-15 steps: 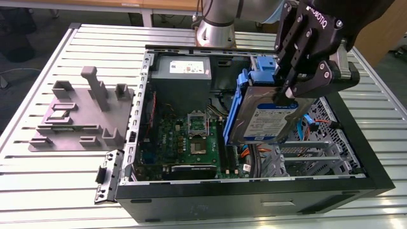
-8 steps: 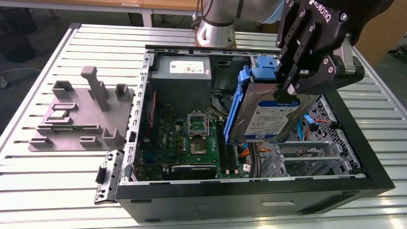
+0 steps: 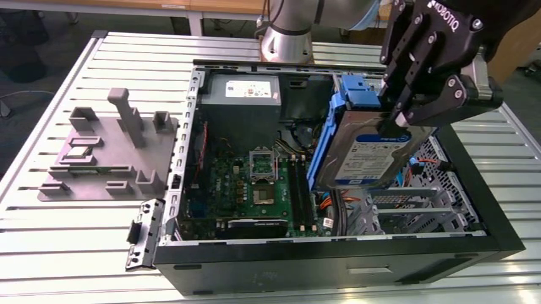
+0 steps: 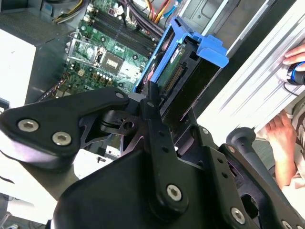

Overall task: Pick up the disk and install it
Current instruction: 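Insert the disk into the insertion slot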

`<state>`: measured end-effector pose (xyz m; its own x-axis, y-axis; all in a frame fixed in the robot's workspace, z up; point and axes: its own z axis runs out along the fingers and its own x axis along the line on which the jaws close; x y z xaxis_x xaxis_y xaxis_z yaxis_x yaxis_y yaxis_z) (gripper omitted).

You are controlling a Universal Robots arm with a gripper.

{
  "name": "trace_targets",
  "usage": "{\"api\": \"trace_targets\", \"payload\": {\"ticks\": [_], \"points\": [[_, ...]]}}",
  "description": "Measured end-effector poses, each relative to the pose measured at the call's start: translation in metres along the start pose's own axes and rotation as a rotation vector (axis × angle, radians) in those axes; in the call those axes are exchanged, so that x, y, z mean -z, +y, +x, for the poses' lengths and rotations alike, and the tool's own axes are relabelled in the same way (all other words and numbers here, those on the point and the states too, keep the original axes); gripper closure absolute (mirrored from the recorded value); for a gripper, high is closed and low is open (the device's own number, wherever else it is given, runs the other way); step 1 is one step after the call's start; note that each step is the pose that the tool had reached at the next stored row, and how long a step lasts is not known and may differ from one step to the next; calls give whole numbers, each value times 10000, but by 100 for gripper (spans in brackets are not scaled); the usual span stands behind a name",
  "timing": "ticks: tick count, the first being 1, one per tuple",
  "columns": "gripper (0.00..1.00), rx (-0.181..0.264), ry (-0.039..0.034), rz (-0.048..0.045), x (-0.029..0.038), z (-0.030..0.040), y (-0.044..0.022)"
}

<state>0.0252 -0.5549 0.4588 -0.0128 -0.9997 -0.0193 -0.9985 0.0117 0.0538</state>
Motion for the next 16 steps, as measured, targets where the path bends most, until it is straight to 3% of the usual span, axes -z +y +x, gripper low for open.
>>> {"api": "trace_targets", "payload": {"ticks": [12,16], "points": [[65,-27,-1,-19,15,8,-306],[65,-39,-1,-19,18,37,-366]]}}
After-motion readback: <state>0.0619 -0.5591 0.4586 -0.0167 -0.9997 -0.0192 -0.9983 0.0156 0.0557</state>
